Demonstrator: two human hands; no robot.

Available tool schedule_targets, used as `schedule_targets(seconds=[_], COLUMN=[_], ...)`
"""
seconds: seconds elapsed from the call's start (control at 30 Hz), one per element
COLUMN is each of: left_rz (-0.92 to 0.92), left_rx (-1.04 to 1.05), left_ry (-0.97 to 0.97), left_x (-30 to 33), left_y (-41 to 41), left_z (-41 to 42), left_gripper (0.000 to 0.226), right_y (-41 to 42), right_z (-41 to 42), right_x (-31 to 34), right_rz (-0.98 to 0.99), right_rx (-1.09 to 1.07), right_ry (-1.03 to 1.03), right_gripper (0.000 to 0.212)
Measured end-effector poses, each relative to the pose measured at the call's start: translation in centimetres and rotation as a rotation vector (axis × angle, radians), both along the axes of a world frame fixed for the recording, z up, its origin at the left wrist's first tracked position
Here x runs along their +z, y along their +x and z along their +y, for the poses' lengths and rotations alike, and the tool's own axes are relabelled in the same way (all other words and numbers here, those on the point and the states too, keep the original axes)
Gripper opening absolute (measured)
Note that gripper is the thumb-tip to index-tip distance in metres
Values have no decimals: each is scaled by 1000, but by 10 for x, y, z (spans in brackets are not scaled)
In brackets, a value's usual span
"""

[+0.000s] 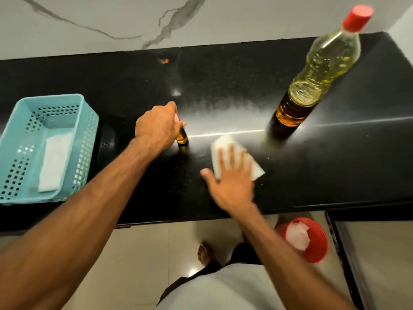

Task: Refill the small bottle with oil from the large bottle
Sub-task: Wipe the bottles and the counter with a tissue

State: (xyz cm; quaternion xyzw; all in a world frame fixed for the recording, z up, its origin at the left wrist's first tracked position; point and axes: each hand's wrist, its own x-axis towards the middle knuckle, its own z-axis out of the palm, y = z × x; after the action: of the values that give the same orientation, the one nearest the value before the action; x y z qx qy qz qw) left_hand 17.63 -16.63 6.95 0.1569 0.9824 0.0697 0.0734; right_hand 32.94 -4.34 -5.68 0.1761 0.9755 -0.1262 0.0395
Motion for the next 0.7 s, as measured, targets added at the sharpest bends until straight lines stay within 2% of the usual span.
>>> schedule_targets(seconds=[0.1, 0.17, 0.27, 0.4, 0.5, 0.57, 0.7], left_rz=[3, 6, 14, 9, 9, 21, 34], left_rx=[-30, -48, -73, -112, -146, -162, -188], left_ry=[-11, -12, 2, 0, -22, -42, -62], left_x=[-2, -3, -5, -6, -7, -7, -7], left_y=[-4, -6, -8, -7, -5, -6, -9], left_z=[10, 14, 17, 18, 19, 20, 17], left_gripper=[31, 30, 30, 29, 29, 28, 31], right_y=[10, 19, 28, 38, 48, 52, 55], right_z=[-65, -63, -15, 95, 163, 179, 177], right_x=[-3, -4, -7, -2, 6, 8, 9], right_rz=[40, 43, 30, -45, -79, -74, -46], right_rx=[221, 256, 139, -186, -386, -453, -456], right_ry=[-107, -111, -67, 71, 27, 2, 10], right_gripper=[80, 76, 76, 81, 75, 73, 70])
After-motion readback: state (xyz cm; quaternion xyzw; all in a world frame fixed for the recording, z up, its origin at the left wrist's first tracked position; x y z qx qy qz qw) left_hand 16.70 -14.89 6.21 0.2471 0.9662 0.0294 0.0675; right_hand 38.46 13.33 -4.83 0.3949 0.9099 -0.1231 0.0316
